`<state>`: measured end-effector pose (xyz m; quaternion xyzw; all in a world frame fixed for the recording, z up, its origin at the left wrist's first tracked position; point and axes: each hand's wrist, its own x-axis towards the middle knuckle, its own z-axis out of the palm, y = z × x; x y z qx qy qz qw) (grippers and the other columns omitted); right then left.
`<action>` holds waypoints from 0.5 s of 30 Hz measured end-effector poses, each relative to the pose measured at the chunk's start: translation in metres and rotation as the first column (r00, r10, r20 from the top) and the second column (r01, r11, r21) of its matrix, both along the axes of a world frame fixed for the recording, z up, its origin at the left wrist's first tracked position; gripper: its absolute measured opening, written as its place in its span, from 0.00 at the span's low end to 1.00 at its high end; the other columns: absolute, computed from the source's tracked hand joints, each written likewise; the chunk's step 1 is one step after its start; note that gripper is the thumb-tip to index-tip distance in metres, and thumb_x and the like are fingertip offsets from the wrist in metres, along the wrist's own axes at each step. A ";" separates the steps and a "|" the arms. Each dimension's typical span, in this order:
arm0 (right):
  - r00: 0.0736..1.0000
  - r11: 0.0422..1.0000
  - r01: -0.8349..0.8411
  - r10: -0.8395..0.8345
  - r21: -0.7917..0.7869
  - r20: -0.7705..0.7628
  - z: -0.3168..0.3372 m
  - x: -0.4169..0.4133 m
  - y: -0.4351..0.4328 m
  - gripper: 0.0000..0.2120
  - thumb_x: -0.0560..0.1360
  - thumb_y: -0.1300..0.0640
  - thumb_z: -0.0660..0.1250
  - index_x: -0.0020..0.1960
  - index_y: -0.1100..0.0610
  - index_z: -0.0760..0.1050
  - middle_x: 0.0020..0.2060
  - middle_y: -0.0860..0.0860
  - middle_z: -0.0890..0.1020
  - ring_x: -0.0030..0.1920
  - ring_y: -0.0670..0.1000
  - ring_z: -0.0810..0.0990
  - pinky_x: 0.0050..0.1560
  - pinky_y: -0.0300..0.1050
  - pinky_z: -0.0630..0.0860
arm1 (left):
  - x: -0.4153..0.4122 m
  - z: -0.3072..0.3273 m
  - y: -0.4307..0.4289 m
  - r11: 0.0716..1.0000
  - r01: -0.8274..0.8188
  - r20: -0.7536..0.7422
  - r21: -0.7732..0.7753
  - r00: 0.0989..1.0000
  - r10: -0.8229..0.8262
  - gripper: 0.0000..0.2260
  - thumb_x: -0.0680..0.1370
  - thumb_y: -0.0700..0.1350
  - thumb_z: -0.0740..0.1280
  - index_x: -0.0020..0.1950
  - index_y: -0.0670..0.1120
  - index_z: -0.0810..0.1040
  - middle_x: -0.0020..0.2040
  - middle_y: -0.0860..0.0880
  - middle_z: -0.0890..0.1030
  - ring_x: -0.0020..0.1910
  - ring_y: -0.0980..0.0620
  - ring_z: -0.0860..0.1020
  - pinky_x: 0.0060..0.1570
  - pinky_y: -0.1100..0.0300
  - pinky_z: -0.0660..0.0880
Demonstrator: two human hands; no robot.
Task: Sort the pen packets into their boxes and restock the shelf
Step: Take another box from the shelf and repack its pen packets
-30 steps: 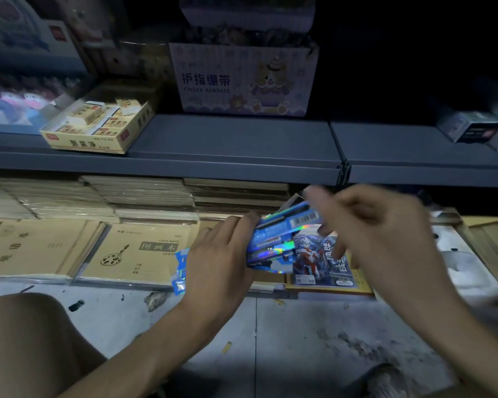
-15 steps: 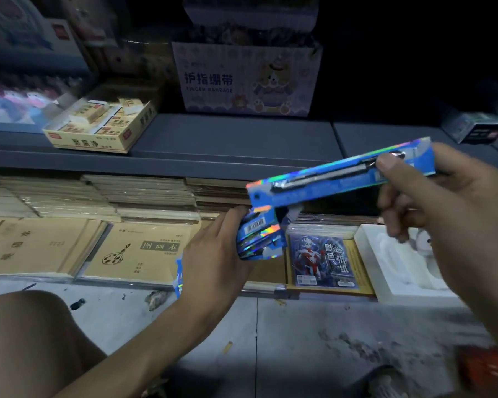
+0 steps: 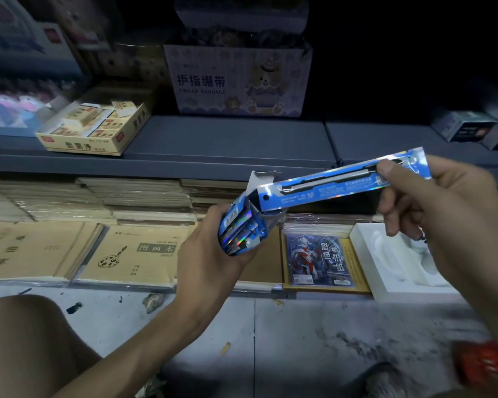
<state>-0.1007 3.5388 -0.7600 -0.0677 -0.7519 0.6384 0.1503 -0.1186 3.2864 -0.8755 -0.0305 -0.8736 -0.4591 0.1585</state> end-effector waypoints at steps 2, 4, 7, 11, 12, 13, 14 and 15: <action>1.000 1.000 0.020 -0.020 -0.013 0.000 0.000 0.000 0.002 0.13 0.81 0.58 0.69 0.38 0.60 0.77 0.26 0.56 0.78 0.20 0.51 0.72 0.19 0.37 0.60 | 0.000 0.002 0.000 0.999 0.008 0.002 0.038 1.000 -0.008 0.25 0.68 0.54 0.82 0.55 0.66 0.70 0.49 0.67 0.81 0.46 0.62 0.82 0.44 0.54 0.81; 0.999 0.999 0.040 -0.040 -0.024 -0.002 0.000 -0.001 0.003 0.13 0.81 0.58 0.69 0.38 0.59 0.78 0.26 0.55 0.77 0.20 0.51 0.71 0.19 0.37 0.60 | 0.000 0.003 0.000 0.997 0.022 0.012 0.072 1.000 -0.023 0.24 0.68 0.51 0.82 0.52 0.65 0.71 0.49 0.70 0.80 0.45 0.65 0.81 0.42 0.61 0.80; 0.998 0.998 0.056 -0.056 -0.041 0.005 0.000 -0.002 0.005 0.13 0.81 0.57 0.69 0.37 0.57 0.78 0.26 0.55 0.77 0.20 0.51 0.70 0.20 0.37 0.59 | -0.001 0.003 -0.001 0.993 0.036 0.016 0.112 0.999 -0.038 0.25 0.67 0.51 0.83 0.53 0.65 0.71 0.50 0.70 0.80 0.46 0.67 0.81 0.42 0.65 0.79; 0.999 0.999 0.030 -0.029 -0.040 0.031 -0.003 -0.003 0.003 0.13 0.81 0.58 0.69 0.38 0.60 0.78 0.27 0.56 0.78 0.20 0.51 0.71 0.20 0.37 0.59 | 0.000 0.003 0.000 0.992 0.052 0.003 0.112 0.999 -0.053 0.27 0.66 0.52 0.83 0.54 0.67 0.71 0.50 0.69 0.81 0.49 0.67 0.80 0.44 0.68 0.78; 0.999 0.999 0.020 -0.019 -0.031 0.037 -0.005 -0.003 0.003 0.12 0.81 0.59 0.69 0.39 0.62 0.78 0.27 0.56 0.78 0.20 0.51 0.71 0.20 0.38 0.59 | 0.001 0.004 0.000 0.992 0.058 -0.003 0.108 0.998 -0.058 0.26 0.66 0.51 0.83 0.53 0.68 0.71 0.51 0.69 0.80 0.48 0.68 0.80 0.44 0.69 0.78; 0.999 1.000 0.012 -0.011 -0.022 0.038 -0.006 -0.003 0.002 0.12 0.81 0.59 0.69 0.40 0.63 0.78 0.26 0.56 0.78 0.20 0.51 0.71 0.20 0.38 0.59 | 0.001 0.004 0.001 0.993 0.064 -0.008 0.103 0.998 -0.064 0.26 0.67 0.51 0.83 0.53 0.68 0.71 0.51 0.70 0.80 0.48 0.68 0.80 0.43 0.69 0.77; 0.999 1.000 0.005 -0.004 -0.015 0.034 -0.006 -0.003 0.001 0.12 0.81 0.59 0.69 0.40 0.64 0.77 0.26 0.56 0.78 0.20 0.51 0.70 0.20 0.37 0.59 | 0.002 0.003 0.001 0.993 0.070 -0.013 0.096 0.998 -0.069 0.26 0.67 0.52 0.83 0.53 0.68 0.71 0.50 0.69 0.81 0.48 0.67 0.81 0.43 0.69 0.78; 1.000 1.000 -0.001 0.001 -0.008 0.026 -0.006 -0.003 0.001 0.12 0.81 0.59 0.69 0.40 0.64 0.77 0.26 0.56 0.77 0.20 0.51 0.70 0.19 0.37 0.59 | 0.002 0.002 0.001 0.994 0.072 -0.016 0.086 0.997 -0.071 0.25 0.67 0.52 0.83 0.54 0.67 0.72 0.50 0.67 0.82 0.48 0.66 0.81 0.43 0.67 0.78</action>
